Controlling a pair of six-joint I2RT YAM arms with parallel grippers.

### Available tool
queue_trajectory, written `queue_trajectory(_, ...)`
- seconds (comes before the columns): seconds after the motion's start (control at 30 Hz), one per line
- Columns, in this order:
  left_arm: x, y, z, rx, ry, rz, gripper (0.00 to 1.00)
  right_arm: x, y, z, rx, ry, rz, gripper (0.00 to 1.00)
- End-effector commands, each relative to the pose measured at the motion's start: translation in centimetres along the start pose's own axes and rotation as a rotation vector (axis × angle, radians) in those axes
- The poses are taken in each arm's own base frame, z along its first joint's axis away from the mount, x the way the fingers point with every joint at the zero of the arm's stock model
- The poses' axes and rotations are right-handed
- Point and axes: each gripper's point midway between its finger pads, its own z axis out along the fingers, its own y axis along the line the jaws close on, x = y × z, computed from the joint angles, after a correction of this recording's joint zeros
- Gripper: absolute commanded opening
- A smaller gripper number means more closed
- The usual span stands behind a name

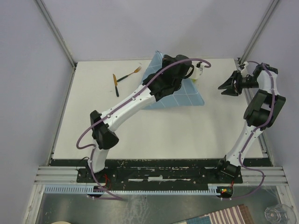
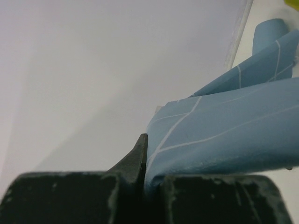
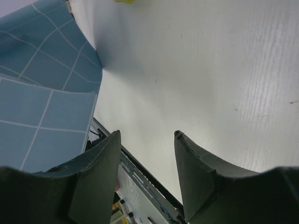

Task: Set the dinner table for one person
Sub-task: Flatten out the napkin at the center of the board.

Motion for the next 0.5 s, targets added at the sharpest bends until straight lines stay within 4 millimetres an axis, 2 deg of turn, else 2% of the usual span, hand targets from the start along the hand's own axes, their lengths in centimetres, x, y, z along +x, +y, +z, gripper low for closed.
queue_trajectory(0.0,-0.5,3.3,-4.1,-0.059,-0.13,-0.221,0.03,0.0,5.9,-1.5,-0.111,-0.01,-0.18,0.59)
queue_trajectory(0.13,-2.5,1.3,-2.8,-0.02,-0.166,-0.249,0.03,0.8,10.1,-2.5,-0.169,-0.013,-0.337,0.62)
queue_trajectory(0.3,-4.5,-1.6,-0.3,0.027,-0.188,-0.22,0.03,1.9,13.9,-4.2,-0.186,-0.064,-0.533,0.62)
queue_trajectory(0.37,-4.4,-2.8,1.3,0.033,-0.169,-0.214,0.03,2.9,14.3,-4.9,-0.16,-0.076,-0.593,0.62)
queue_trajectory(0.47,-4.1,-4.5,4.0,0.047,-0.125,-0.222,0.03,4.4,13.8,-5.4,-0.107,-0.083,-0.648,0.62)
